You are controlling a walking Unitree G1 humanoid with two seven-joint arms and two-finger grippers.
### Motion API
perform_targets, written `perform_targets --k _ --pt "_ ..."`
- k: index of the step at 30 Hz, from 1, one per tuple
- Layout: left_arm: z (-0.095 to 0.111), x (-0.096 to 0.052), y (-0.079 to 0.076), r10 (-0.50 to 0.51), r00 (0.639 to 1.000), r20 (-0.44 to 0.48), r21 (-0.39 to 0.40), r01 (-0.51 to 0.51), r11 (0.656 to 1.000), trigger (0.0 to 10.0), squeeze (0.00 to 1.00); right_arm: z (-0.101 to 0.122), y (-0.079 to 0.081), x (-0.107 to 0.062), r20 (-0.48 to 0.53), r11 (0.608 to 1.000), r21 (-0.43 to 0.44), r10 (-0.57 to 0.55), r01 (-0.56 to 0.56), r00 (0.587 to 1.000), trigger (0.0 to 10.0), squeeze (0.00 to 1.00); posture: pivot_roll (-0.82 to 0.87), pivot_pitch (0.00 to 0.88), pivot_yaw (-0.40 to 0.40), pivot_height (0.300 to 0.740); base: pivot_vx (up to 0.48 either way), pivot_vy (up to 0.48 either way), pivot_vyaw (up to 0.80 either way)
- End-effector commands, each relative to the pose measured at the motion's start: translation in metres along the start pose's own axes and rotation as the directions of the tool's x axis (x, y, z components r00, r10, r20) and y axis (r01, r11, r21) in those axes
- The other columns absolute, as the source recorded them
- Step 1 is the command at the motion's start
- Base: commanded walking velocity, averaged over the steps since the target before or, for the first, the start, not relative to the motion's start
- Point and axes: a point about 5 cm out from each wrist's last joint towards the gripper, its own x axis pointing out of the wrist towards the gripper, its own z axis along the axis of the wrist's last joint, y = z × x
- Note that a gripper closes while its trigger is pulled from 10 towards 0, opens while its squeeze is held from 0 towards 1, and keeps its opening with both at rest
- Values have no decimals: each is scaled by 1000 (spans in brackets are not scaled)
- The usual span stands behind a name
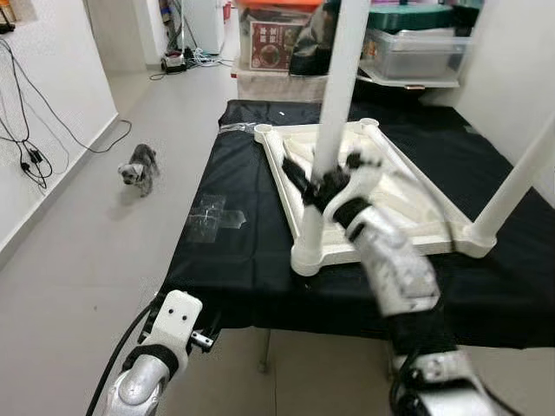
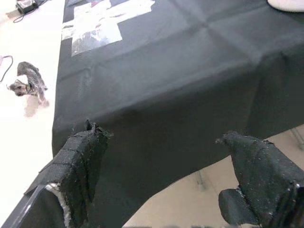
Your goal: Building children table
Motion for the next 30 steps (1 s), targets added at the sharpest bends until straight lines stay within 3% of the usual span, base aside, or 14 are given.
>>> perform_targets --k 1,7,8,11,12,14,16,19,22,25,26,28,29,30 --pt "-4 0 -1 -5 1000 -13 8 5 1000 10000 0 -5 16 2 -28 985 24 171 -170 985 10000 0 123 0 -59 740 0 0 0" --pt "-4 -1 0 2 1000 -12 8 -2 1000 10000 0 -34 19 -18 -228 863 36 497 -503 837 9725 0 132 0 -70 740 0 0 0" --pt "-3 -1 0 4 1000 -11 8 -4 1000 10000 0 -41 17 -13 -237 898 25 433 -440 870 0 0 148 0 -82 740 0 0 0" --pt "-3 -2 -1 6 1000 -11 7 -6 1000 10000 0 -53 10 -6 -274 954 -9 287 -301 918 0 0 149 0 -79 740 0 0 0" --pt "-4 -4 -1 8 1000 -13 6 -8 1000 10000 0 -65 -5 -1 -317 997 -50 43 -62 947 0 0 147 0 -75 740 0 0 0" --pt "-5 -5 -2 5 1000 -18 5 -5 1000 10000 0 -82 -43 -14 -364 873 -108 -481 476 798 0 0 144 0 -72 740 0 0 0" --pt "-5 -5 -2 5 1000 -18 5 -5 1000 10000 0 -82 -43 -14 -364 873 -108 -481 476 798 0 0 144 0 -72 740 0 0 0" --pt "-5 -6 -3 -3 1000 -21 7 3 1000 10000 0 -88 -72 -67 -281 523 -207 -841 826 462 0 0 136 0 -61 740 0 0 0" --pt "-5 -5 -2 -7 1000 -20 7 7 1000 10000 0 -86 -73 -88 -240 420 -250 -900 873 364 0 0 119 0 -50 740 0 0 0" --pt "-5 -4 -2 -11 1000 -20 5 11 1000 10000 0 -89 -69 -90 -260 427 -240 -894 872 366 0 0 104 0 -40 740 0 0 0" --pt "-5 -4 -3 -15 1000 -20 5 15 1000 10000 0 -91 -67 -90 -275 432 -232 -888 871 367 8471 0 104 0 -40 740 0 0 0" --pt "-3 -1 -7 -31 999 -12 5 31 1000 10000 0 -86 -50 -68 -253 603 -167 -791 780 557 10000 0 99 0 -38 740 0 0 0" --pt "-3 -1 -7 -31 999 -12 5 31 1000 10000 0 -86 -50 -68 -253 603 -167 -791 780 557 10000 0 99 0 -38 740 0 0 0" --pt "0 1 -8 -33 999 1 2 33 999 10000 0 -72 -38 -49 -155 709 -67 -702 702 695 10000 1000 103 0 -40 740 0 0 0"
